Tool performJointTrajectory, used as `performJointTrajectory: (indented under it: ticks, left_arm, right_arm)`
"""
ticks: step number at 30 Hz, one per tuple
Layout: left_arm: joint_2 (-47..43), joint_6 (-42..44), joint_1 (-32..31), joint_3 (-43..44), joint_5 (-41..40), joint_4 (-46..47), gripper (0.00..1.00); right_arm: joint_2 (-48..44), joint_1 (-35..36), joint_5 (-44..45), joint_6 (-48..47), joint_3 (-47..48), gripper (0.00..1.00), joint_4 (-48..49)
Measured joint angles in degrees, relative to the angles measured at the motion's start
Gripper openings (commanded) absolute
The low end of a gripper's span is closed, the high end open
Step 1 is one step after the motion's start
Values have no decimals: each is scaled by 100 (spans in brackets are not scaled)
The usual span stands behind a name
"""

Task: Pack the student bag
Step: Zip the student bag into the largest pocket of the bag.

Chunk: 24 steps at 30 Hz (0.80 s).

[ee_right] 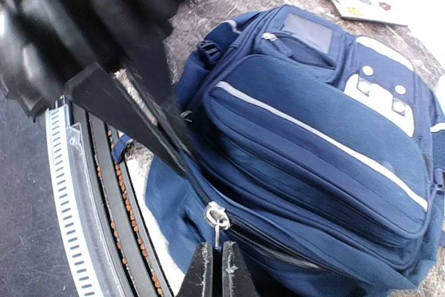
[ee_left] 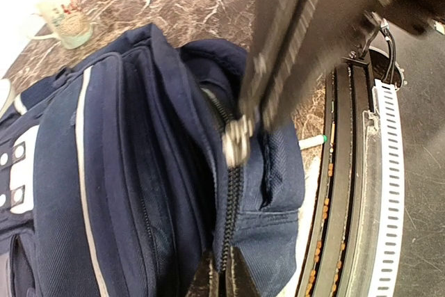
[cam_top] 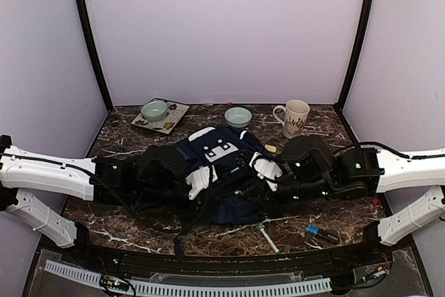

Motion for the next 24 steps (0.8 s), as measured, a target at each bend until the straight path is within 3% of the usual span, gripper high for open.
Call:
performJointTrajectory:
  ticks: [12,24]
  left_arm:
    - [-1051,-350,0,-629,-431,-190,0]
    - [-1633,-721,4,-828,-466,-741,0]
  right_arm:
    - [-352,-466,-345,-2,-295,0,267]
    - [68,-481,-516,101,-293,0,474]
